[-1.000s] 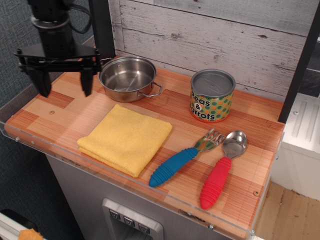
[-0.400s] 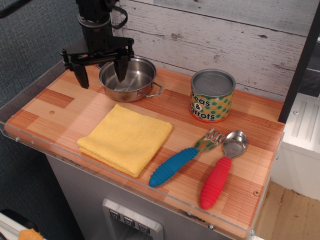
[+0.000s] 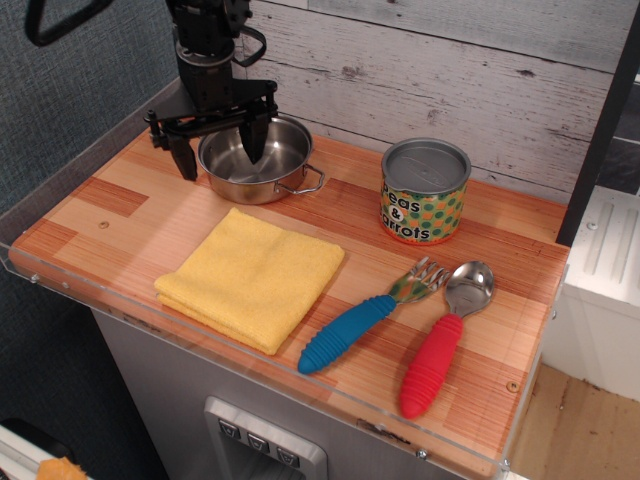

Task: Pick up the pot and place it on the napkin.

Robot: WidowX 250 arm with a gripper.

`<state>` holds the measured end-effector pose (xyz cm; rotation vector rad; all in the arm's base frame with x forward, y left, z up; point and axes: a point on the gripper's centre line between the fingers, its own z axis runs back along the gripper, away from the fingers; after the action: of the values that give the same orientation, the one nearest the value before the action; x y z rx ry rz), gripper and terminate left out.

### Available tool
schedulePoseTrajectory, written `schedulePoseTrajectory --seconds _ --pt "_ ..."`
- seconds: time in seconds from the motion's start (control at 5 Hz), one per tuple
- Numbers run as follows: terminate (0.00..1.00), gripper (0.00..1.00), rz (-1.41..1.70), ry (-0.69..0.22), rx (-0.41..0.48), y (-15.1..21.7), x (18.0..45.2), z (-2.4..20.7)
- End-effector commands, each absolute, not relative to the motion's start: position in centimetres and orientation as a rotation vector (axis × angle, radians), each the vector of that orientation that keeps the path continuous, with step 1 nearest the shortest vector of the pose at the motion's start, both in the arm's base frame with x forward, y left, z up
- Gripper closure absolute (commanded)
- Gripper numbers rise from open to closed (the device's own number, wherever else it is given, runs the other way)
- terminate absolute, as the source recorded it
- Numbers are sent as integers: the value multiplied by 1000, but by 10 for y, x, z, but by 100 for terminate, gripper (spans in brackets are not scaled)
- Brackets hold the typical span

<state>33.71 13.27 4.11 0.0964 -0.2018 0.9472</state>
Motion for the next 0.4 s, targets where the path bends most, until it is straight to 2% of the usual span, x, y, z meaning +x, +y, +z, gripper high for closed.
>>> schedulePoseTrajectory --seconds 0.0,0.2 --pt "0 0 986 -195 100 149 341 32" --pt "0 100 993 -177 95 151 339 23"
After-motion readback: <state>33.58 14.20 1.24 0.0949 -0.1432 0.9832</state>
